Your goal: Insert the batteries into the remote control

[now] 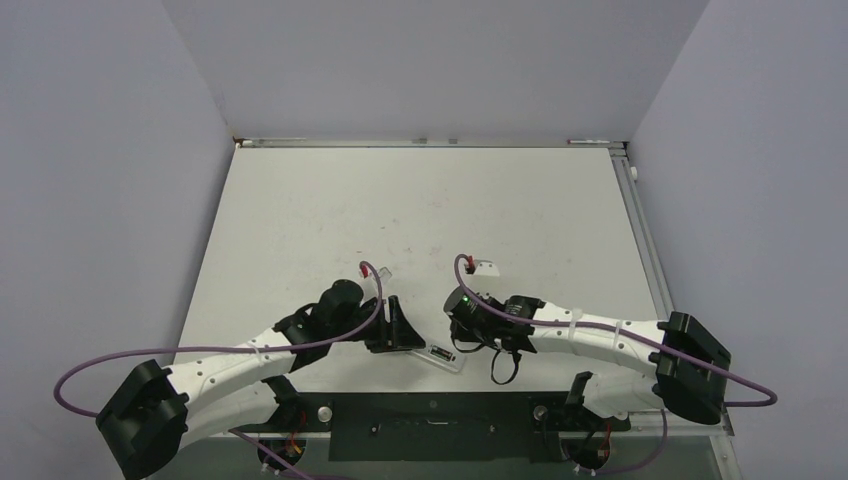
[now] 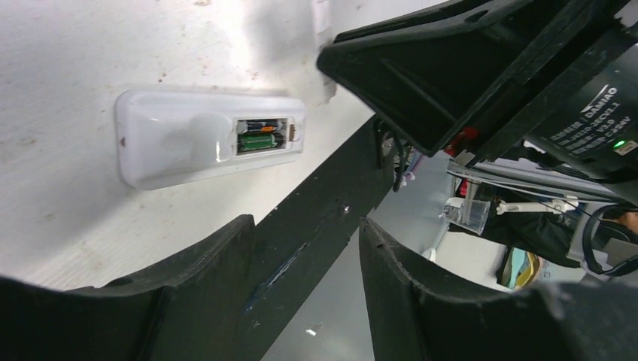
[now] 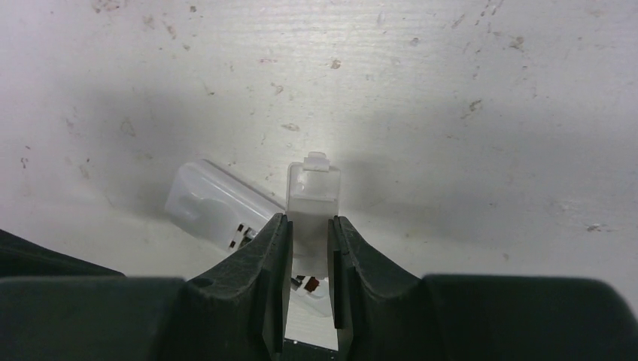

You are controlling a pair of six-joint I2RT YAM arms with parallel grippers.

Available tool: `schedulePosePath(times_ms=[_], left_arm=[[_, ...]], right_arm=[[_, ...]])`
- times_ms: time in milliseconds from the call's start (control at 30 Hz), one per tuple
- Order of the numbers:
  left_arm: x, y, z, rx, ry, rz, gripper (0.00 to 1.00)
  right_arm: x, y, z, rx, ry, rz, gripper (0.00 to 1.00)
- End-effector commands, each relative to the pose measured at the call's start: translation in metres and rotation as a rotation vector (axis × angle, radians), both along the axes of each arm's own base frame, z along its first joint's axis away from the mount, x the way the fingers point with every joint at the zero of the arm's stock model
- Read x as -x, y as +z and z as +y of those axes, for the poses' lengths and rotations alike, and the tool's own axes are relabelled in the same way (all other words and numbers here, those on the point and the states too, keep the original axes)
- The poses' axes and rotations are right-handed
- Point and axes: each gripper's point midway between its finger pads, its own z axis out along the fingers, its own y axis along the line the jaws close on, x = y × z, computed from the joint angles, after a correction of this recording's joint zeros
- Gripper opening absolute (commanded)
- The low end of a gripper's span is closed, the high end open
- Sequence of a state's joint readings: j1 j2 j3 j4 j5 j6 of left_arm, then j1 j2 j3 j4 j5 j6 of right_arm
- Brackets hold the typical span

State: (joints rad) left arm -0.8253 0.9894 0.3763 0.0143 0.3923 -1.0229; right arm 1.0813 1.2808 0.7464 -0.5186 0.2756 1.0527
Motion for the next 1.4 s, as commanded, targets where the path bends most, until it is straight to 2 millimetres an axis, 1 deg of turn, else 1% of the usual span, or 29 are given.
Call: schedulePosePath(times_ms=[0,367,567,833,1367], left_arm=[[-0.002,0.023,-0.014,0.119,-0.03,-0.036,0.48],[-0.002,0.021,-0.016,0.147,-0.033,-0.047,0.44],[-0.003,0.021,-0.016,0.149,-0.028,-0.052,0.42],[-0.007,0.021,-0.015,0.147,-0.005,-0.059,0.38],[-0.02,0.015,-0.014,0.116,0.064,-0.047,0.3]], right_arm=[[-0.004,0.025,0.03,-0.124,-0.01,-0.032,0.09],[-0.001,0.037,0.056,-0.258,-0.022,-0.021,0.09],[0.001,0.049,0.071,-0.331,-0.007,-0.01,0.09],[0.002,0.058,0.079,-0.388,-0.009,-0.008,0.09],[0.009,0.057,0.089,-0.43,0.017,0.009,0.09]])
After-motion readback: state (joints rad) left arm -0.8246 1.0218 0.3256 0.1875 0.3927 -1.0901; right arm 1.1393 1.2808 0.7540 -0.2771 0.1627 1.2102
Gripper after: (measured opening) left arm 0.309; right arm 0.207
